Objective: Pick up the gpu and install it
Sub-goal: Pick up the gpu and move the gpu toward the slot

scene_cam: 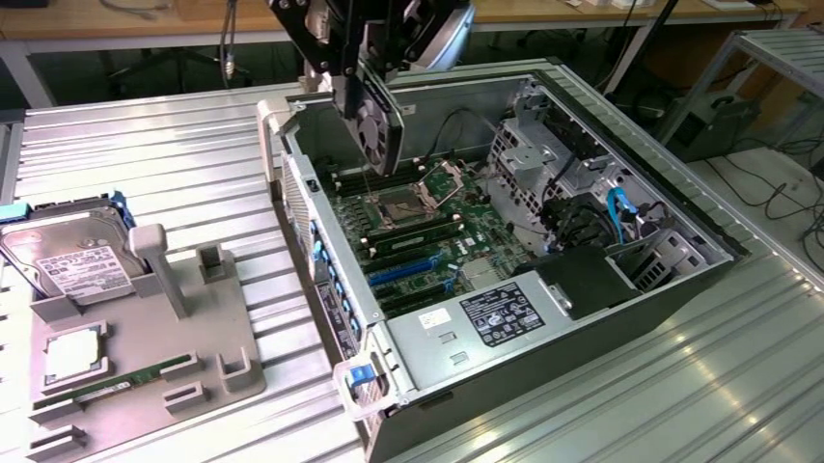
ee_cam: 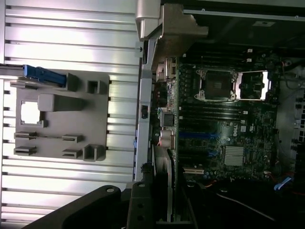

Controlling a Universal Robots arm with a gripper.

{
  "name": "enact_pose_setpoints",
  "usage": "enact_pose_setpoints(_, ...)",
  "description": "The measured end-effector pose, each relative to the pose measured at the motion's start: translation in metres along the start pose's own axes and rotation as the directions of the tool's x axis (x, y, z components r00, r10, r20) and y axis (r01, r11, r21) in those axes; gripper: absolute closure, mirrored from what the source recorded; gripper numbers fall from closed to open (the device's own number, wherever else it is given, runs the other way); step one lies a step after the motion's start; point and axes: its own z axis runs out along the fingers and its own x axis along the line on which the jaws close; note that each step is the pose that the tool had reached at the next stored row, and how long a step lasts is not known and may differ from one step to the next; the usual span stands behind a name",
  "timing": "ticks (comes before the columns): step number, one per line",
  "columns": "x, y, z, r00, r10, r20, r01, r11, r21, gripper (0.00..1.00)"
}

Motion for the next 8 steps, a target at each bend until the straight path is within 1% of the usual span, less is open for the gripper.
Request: enact_pose_setpoints(8,-0.012,-0.0008,0.0002,1.0000,0.000,-0.0001,0.000,1.0000,0.0001,0.73)
